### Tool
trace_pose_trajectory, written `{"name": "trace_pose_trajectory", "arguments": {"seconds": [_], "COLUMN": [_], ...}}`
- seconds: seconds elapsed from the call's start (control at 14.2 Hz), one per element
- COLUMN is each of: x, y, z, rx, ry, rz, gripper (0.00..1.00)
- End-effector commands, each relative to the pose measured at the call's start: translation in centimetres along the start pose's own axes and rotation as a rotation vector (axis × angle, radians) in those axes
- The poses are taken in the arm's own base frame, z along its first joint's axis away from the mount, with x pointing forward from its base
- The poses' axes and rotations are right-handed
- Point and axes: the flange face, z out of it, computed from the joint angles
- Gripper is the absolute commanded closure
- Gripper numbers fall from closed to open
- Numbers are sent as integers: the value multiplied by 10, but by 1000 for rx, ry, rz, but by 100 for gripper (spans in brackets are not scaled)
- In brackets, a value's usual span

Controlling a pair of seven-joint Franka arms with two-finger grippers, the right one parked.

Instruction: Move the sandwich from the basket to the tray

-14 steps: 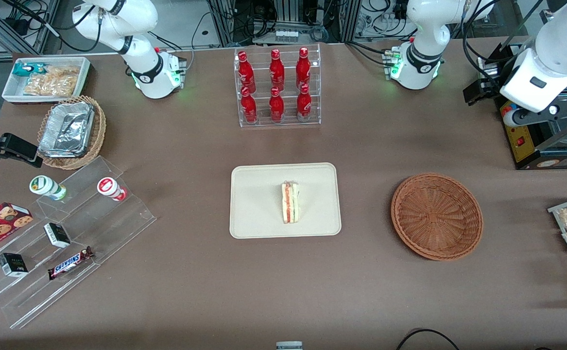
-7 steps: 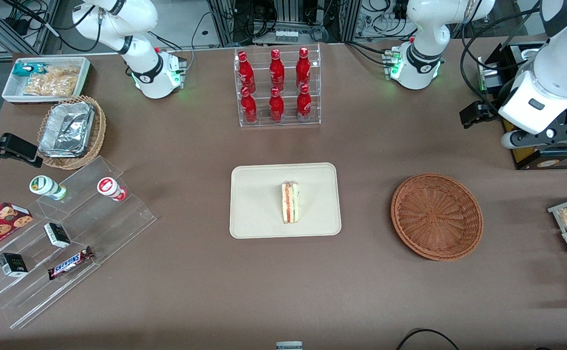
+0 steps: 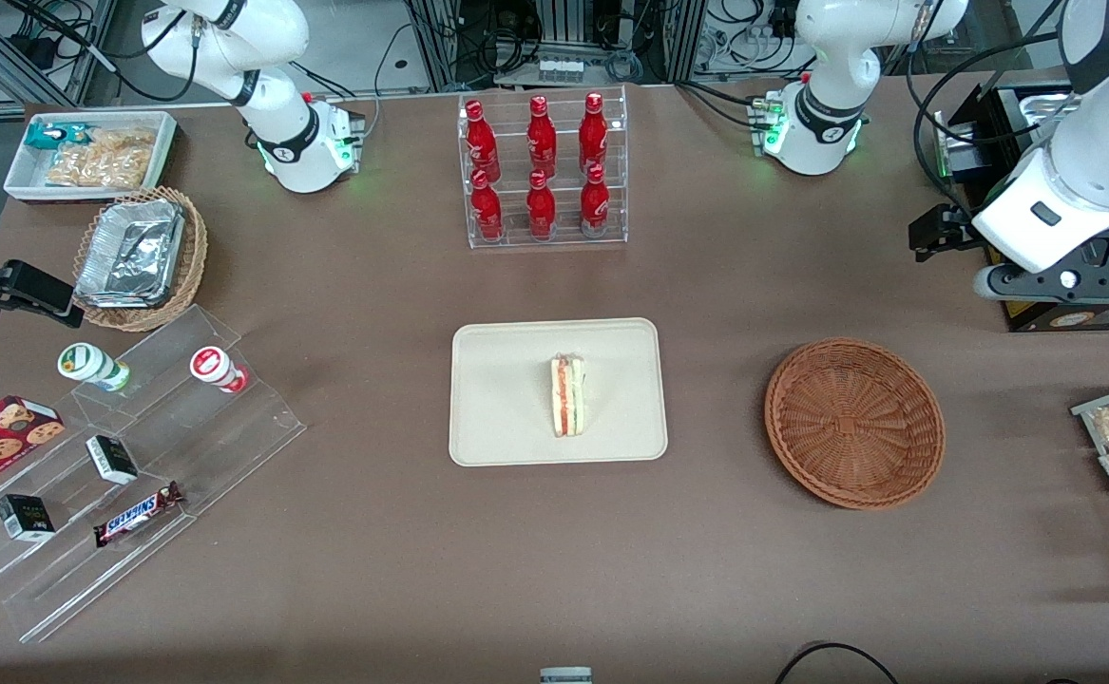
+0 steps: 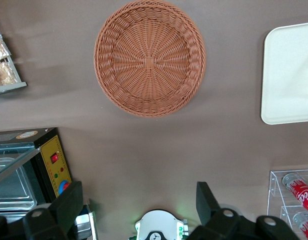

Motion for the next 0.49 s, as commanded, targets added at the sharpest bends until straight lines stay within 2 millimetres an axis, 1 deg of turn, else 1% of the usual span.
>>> {"name": "trace_pose_trajectory", "arguments": {"seconds": [0.0, 0.14, 0.28, 0.42], "x": [7, 8, 9, 9], "y": [-2, -2, -13, -12], "z": [0, 0, 1, 1], "rx": [6, -29, -49, -44], "ry": [10, 16, 13, 13], "rz": [-4, -4, -8, -1], "gripper": [0, 0, 0, 0]}}
